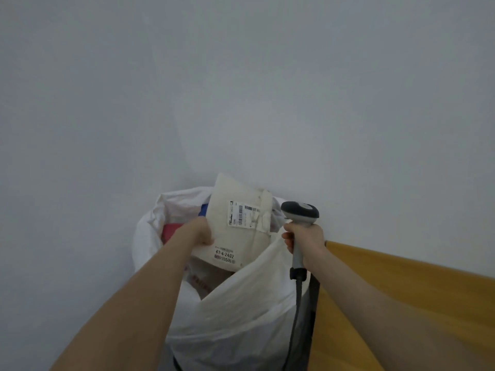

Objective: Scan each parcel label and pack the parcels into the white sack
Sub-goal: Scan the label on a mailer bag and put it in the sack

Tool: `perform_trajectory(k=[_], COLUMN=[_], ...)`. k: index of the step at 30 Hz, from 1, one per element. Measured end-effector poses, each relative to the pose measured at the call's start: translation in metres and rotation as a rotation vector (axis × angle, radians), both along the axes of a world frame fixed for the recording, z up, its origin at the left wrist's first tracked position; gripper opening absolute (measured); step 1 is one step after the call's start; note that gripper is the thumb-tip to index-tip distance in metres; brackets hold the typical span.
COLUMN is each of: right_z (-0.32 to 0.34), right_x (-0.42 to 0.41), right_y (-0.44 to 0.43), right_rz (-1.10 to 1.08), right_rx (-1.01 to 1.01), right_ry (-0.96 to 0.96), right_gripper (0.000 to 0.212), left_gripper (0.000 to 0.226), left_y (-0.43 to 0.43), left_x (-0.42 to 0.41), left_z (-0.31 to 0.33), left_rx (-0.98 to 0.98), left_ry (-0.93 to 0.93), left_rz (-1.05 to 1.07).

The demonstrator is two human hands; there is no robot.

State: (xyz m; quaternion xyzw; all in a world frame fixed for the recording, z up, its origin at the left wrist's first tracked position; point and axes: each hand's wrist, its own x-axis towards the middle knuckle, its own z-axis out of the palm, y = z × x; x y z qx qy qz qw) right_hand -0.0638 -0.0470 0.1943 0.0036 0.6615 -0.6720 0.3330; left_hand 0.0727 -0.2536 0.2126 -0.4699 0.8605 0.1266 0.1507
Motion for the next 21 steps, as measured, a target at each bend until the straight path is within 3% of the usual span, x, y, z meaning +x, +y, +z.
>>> perform_trajectory(k=[3, 6, 9, 11, 16, 21], right_z=[-0.003, -0.003, -0.003, -0.004, -0.008, -0.022], right_x=[0.000, -0.004, -0.006, -0.006, -0.005, -0.005], right_y=[0.003, 0.006, 0.013, 0.019, 0.049, 0.112], right_rz=[-0.023, -0.052, -0.073, -0.090, -0.190, -0.228], right_rx=[-0.020, -0.033, -0.048, -0.083, -0.167, -0.206], right_ry=[-0.015, -0.027, -0.067, -0.108, -0.296, -0.445], right_gripper=[0.011, 0.007, 0.007, 0.006, 0.016, 0.025], left_gripper=[0.058, 0.054, 0.067, 0.061, 0.047, 0.045], left_y=[0.003, -0.002, 0.001, 0.010, 0.071, 0.156], left_x=[0.002, 0.003, -0.006, -0.026, -0.101, -0.147], left_z=[-0.021, -0.020, -0.004, 0.003, 0.001, -0.026], left_rx=[0.036, -0.076, -0.363, -0.490, -0.422, -0.362], left_ry=[-0.087, -0.110, 0.069, 0.239, 0.438, 0.416], left_rz=[0.019, 0.008, 0.026, -0.100, -0.417, -0.650])
